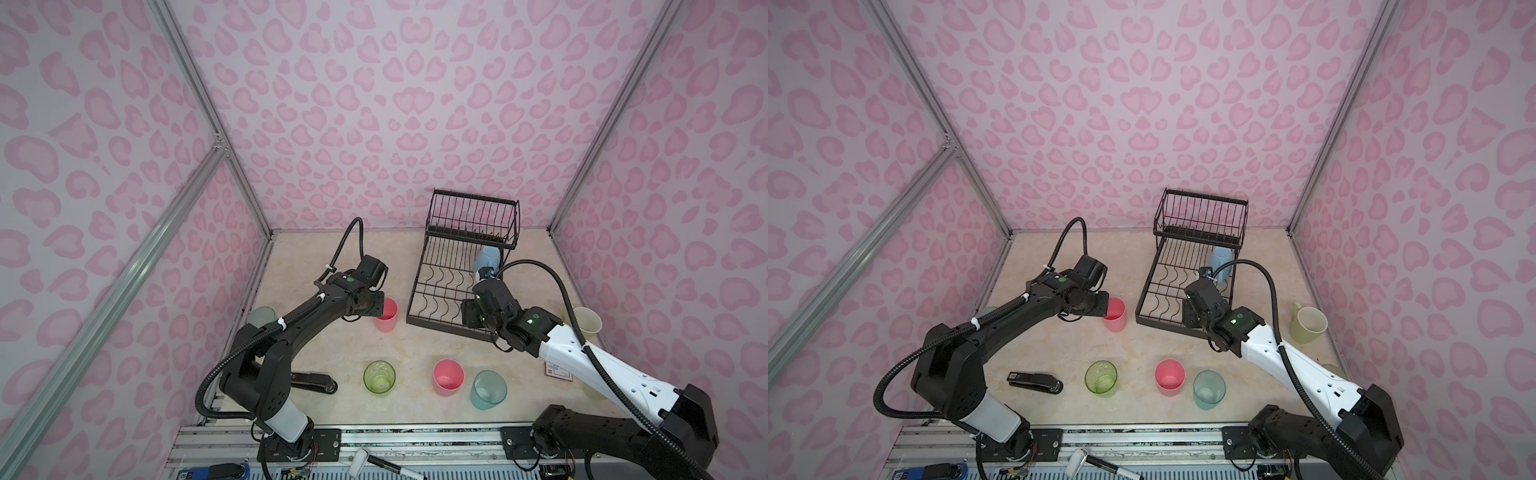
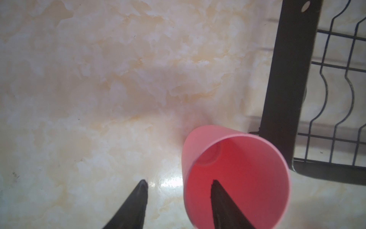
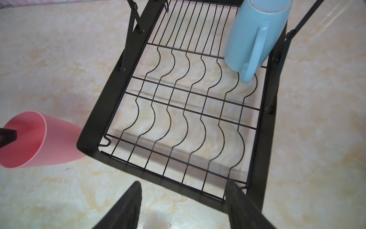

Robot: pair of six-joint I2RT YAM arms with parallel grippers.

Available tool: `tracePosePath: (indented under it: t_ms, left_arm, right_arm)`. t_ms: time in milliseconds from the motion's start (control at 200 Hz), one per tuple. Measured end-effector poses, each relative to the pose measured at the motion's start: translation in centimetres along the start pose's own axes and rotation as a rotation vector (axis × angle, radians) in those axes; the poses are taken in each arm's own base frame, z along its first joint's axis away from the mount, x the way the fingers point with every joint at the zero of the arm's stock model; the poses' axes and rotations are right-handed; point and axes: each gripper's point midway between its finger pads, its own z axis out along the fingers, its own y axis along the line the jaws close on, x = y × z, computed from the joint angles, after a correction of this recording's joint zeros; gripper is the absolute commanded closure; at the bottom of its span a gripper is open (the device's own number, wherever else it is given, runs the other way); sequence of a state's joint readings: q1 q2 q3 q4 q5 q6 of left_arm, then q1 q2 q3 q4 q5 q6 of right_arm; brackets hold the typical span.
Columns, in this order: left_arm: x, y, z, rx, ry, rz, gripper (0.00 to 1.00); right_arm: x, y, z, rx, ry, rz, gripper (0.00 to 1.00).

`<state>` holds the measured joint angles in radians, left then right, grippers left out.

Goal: Load cups into a dish rack
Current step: Pick up the cup from the center of the table.

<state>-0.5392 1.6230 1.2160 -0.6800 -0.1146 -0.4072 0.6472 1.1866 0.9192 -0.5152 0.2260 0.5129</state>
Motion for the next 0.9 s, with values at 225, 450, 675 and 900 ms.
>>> tracePosePath:
  t_ms: [225, 450, 675, 900]
  left_arm:
    - [0.8, -0.3, 1.6, -0.015, 0.041, 0.011, 0.69]
    - [0.9, -0.3, 2.3, -0.027, 0.053, 0.008, 0.92]
    - [-1.0, -0.5, 1.1, -0.033, 0.005, 0.002, 0.97]
    - [-2.9, -0.1, -1.5, 0.005, -0.051, -0.039, 0.97]
  right_arm:
    - [0.4, 0.6, 0.3, -0.042, 0.009, 0.007, 0.33]
    - [0.5, 0.9, 0.2, -0.062, 0.004, 0.014, 0.33]
    - [0.3, 0.9, -0.3, -0.084, -0.016, 0.020, 0.33]
    - [0.5, 1.6, -0.2, -0.128, -0.022, 0.027, 0.33]
